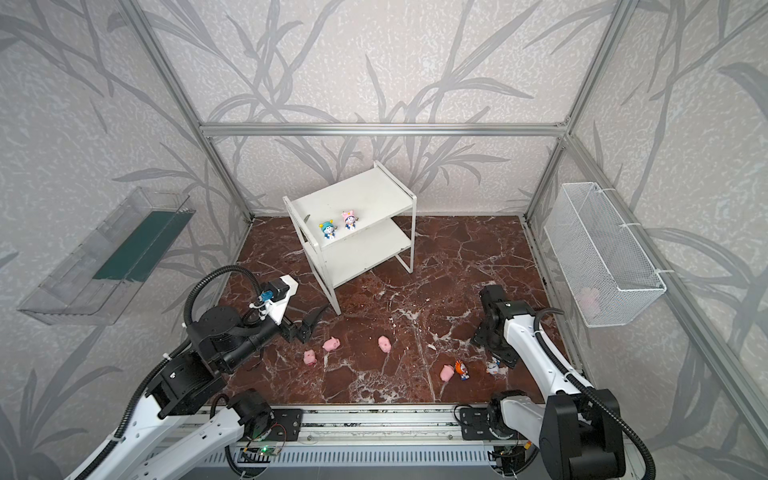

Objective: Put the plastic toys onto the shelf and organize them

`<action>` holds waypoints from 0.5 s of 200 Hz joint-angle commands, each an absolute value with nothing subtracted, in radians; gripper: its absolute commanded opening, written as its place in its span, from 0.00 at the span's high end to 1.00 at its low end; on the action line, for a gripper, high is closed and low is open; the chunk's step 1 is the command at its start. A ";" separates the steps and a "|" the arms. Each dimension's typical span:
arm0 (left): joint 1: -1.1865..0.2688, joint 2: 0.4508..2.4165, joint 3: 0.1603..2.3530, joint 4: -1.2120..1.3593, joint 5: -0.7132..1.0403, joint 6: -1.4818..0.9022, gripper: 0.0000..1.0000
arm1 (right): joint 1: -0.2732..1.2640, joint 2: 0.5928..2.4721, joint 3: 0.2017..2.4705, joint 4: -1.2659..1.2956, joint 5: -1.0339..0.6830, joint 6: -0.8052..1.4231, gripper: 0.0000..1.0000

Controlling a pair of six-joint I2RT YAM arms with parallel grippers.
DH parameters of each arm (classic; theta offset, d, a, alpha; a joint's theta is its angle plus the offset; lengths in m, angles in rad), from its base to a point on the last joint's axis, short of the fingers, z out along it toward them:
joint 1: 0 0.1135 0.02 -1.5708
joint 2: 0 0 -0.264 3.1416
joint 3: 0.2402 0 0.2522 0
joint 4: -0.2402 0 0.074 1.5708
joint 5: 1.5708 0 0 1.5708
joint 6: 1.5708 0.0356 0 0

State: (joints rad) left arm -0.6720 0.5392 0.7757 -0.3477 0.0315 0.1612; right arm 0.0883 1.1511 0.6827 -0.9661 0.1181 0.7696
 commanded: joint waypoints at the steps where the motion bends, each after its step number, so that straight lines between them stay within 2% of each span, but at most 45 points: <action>1: -0.664 0.541 0.769 -0.345 0.051 0.175 0.01 | 0.071 1.168 0.661 -0.924 0.080 0.746 0.27; 43: -0.662 0.535 0.769 -0.347 0.051 0.176 0.01 | 0.066 1.234 0.646 -0.891 0.087 0.728 0.28; 80: -0.660 0.535 0.771 -0.347 0.052 0.176 0.01 | 0.065 1.302 0.643 -0.863 0.087 0.702 0.39; 100: -0.660 0.537 0.771 -0.348 0.054 0.175 0.01 | 0.065 1.332 0.642 -0.845 0.088 0.694 0.49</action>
State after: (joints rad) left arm -0.6662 0.5404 0.7757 -0.3477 0.0372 0.1612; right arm 0.0700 1.3029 0.6518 -0.8665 0.0872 0.7151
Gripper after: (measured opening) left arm 0.992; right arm 0.552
